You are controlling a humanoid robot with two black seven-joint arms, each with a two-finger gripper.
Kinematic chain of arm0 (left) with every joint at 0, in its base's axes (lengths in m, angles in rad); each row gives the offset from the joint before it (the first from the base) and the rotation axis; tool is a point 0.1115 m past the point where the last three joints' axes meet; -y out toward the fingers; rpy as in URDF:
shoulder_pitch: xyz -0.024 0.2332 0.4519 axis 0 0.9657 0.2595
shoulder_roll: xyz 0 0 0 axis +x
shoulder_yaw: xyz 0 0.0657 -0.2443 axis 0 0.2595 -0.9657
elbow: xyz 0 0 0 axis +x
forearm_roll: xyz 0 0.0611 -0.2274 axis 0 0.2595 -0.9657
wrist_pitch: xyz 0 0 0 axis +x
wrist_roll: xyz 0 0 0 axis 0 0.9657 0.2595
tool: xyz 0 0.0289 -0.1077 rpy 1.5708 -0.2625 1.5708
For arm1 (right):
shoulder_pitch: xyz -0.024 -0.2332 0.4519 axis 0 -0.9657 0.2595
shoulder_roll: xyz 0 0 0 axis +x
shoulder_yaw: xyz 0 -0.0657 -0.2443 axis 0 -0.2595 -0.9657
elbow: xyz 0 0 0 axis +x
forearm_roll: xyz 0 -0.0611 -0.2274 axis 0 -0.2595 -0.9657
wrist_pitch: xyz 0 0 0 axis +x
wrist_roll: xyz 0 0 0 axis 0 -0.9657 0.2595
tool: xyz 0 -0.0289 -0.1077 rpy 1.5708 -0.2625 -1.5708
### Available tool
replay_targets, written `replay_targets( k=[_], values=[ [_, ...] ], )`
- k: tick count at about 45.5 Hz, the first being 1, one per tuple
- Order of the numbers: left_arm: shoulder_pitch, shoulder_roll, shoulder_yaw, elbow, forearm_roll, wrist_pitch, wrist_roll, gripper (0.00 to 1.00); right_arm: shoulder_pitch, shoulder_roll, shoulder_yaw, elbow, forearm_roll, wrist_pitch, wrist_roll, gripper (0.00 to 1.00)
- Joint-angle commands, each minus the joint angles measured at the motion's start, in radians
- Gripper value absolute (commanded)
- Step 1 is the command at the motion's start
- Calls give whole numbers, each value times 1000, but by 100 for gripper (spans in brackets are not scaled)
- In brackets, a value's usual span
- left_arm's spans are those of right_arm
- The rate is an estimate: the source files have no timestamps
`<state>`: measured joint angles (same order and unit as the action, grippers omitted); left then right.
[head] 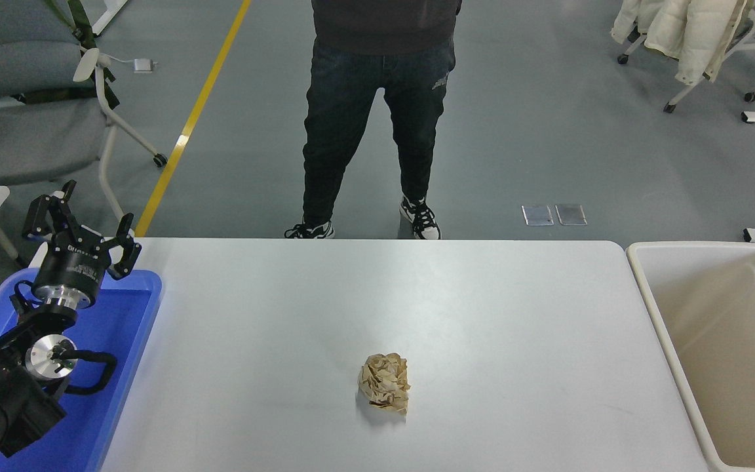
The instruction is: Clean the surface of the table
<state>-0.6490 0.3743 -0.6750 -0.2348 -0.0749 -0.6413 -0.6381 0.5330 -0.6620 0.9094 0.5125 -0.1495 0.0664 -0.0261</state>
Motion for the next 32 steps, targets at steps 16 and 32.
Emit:
replay_targets(
  k=[16,32],
  values=[
    [0,0,0,-1,0,0,0,100,-179,252,370,262,-294,199,365,100],
    [0,0,0,-1,0,0,0,100,-154,354,335,178,-302,181,465,100]
  ],
)
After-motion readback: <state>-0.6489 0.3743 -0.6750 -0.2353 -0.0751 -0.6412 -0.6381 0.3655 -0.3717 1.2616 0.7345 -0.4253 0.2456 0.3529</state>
